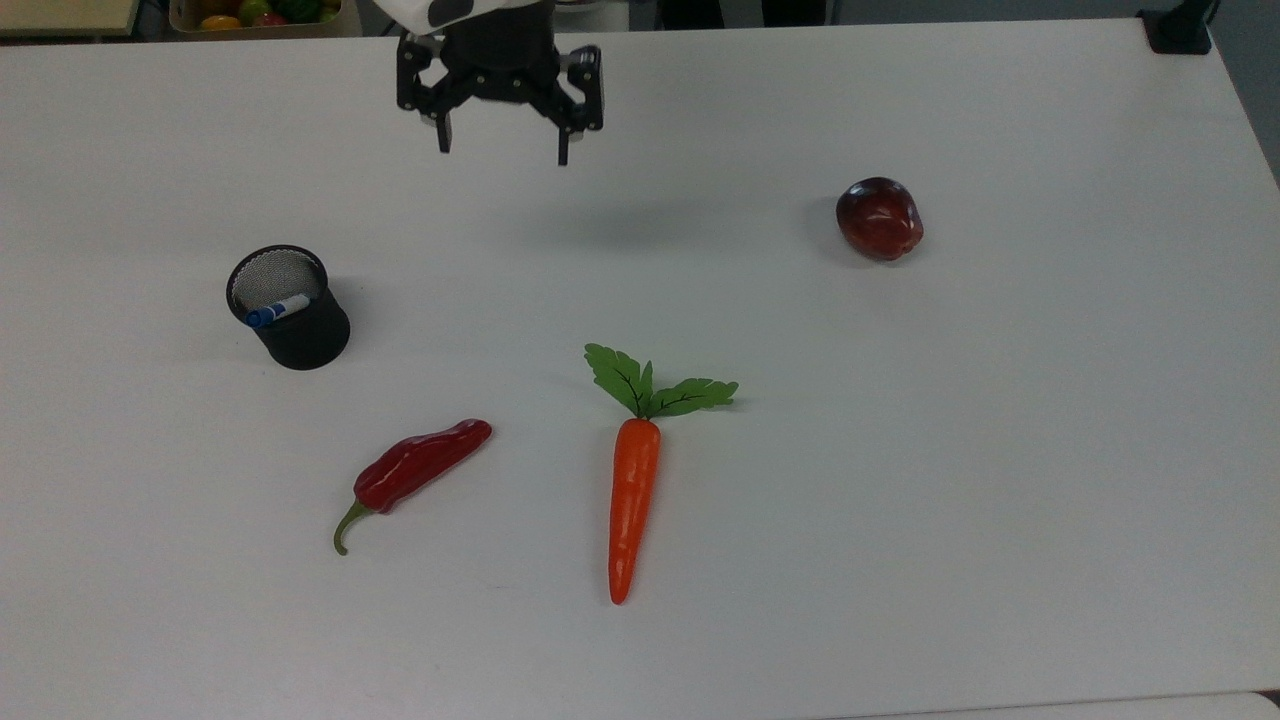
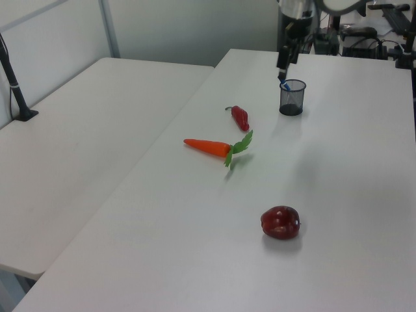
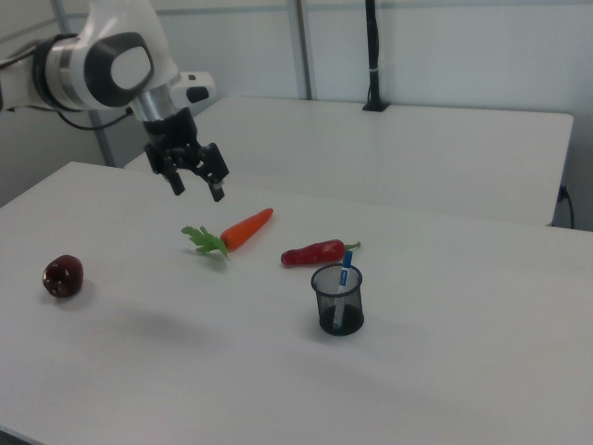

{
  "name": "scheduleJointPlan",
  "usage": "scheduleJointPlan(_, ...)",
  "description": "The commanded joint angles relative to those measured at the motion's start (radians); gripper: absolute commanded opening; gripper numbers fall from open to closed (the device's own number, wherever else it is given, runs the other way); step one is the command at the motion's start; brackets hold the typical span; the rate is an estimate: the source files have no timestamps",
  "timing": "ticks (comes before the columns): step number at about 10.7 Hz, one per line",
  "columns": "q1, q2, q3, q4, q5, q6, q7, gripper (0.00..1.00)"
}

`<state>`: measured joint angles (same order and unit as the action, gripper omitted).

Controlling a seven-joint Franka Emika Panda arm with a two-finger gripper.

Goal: Place marker

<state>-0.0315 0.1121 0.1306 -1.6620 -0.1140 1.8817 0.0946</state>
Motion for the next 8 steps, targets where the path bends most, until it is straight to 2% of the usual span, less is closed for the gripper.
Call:
scheduleJointPlan(1, 0.071, -0.107, -0.077, -0.013, 0.080, -0.178, -0.098, 1.00)
scheduleJointPlan(3, 0.158, -0.137, -0.178, -0.013, 0.111, -0.219, -0.099, 1.00)
scheduleJointPlan(4, 0.173, -0.140, -0.193, -0.013, 0.111, -0.225, -0.095, 1.00)
scheduleJointPlan(8, 0.170, -0.129, -0.193, -0.013, 0.111, -0.220, -0.090, 1.00)
